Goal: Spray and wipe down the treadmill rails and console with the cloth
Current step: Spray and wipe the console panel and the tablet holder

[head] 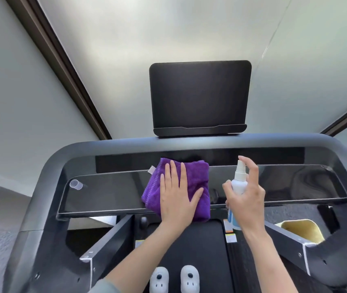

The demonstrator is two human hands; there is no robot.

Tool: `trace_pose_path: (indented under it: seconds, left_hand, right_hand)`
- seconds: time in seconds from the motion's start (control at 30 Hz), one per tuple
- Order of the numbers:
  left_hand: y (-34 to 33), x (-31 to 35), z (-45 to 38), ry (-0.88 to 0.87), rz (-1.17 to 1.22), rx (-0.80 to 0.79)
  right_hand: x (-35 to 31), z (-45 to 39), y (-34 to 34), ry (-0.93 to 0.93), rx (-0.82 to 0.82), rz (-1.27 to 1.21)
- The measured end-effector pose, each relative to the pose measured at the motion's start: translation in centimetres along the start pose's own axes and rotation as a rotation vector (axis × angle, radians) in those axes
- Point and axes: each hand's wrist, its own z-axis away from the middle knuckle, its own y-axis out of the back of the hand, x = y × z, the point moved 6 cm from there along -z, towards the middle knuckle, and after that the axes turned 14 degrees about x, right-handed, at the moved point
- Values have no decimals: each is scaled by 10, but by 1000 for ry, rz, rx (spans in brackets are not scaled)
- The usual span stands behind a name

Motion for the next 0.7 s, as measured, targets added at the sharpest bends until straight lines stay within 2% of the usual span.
trace_pose_path:
  seconds: [0.1,0.2,0.27,0.37,0.43,0.6,0.7]
  left_hand:
    - [-8,2,-40,-5,-96,-6]
    - [-13,21,-69,71,-103,14]
    - [-14,29,-63,81,-50,39]
    - [-17,29,-33,-31,5,24]
    - [-17,19,-21,-43,4,-2]
    - [-12,-11,-29,160,-122,23]
    - [-13,4,-32,264,-119,57]
  right_hand:
    - [1,3,2,-9,19,39]
    - [2,4,10,-27,62,56]
    - [4,6,17,-37,95,62]
    - [8,12,25,-41,122,64]
    - [13,15,28,-44,123,58]
    - [25,4,34,-44,63,44]
    - [31,-14,40,-19,20,29]
